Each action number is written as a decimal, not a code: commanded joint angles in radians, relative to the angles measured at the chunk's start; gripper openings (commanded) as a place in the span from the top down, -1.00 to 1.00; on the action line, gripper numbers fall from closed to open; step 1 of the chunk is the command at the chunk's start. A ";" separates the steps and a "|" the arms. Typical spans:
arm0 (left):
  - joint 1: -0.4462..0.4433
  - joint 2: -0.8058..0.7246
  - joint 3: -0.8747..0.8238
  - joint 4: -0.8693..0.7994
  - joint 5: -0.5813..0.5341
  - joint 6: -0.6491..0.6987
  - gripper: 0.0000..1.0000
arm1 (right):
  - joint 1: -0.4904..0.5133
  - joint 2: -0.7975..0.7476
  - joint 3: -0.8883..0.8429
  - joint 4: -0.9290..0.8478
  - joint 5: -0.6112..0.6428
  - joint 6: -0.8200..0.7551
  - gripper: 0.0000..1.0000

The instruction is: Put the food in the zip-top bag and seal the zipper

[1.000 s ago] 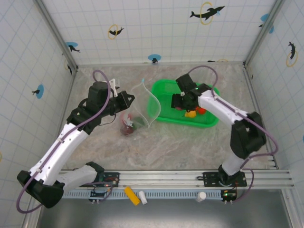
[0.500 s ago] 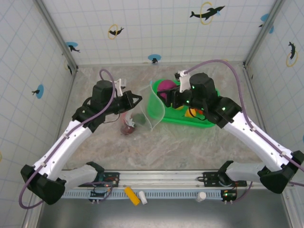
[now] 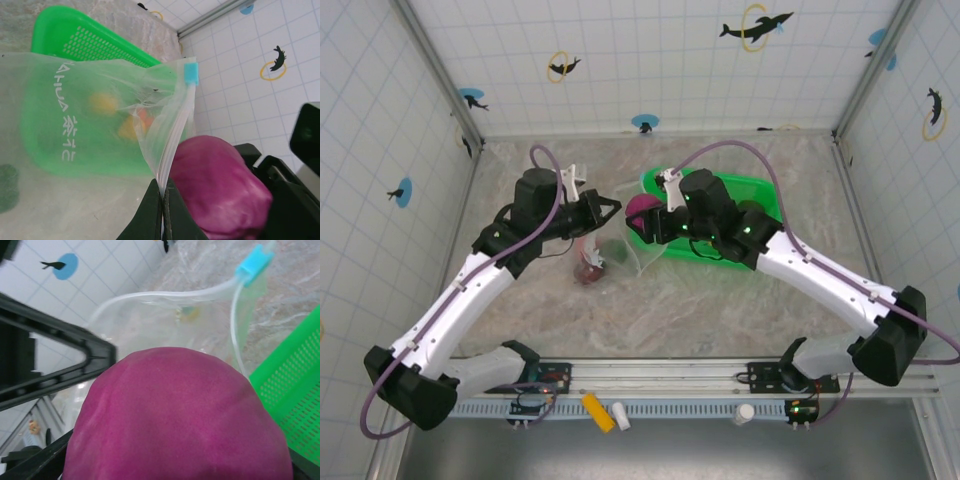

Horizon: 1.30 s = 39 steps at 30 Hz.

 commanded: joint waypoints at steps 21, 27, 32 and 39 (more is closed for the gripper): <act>-0.002 -0.013 0.061 -0.027 0.001 0.017 1.00 | 0.056 0.211 0.285 -0.223 0.296 -0.036 -0.89; -0.003 -0.012 0.059 -0.036 -0.028 0.024 1.00 | 0.052 0.137 0.255 -0.179 0.255 -0.043 -0.88; -0.003 -0.012 0.044 -0.042 -0.043 0.028 1.00 | 0.027 0.071 0.239 -0.149 0.197 -0.071 -0.99; -0.004 -0.015 0.038 -0.071 -0.078 0.058 1.00 | -0.130 -0.104 0.018 0.031 0.053 -0.024 -1.00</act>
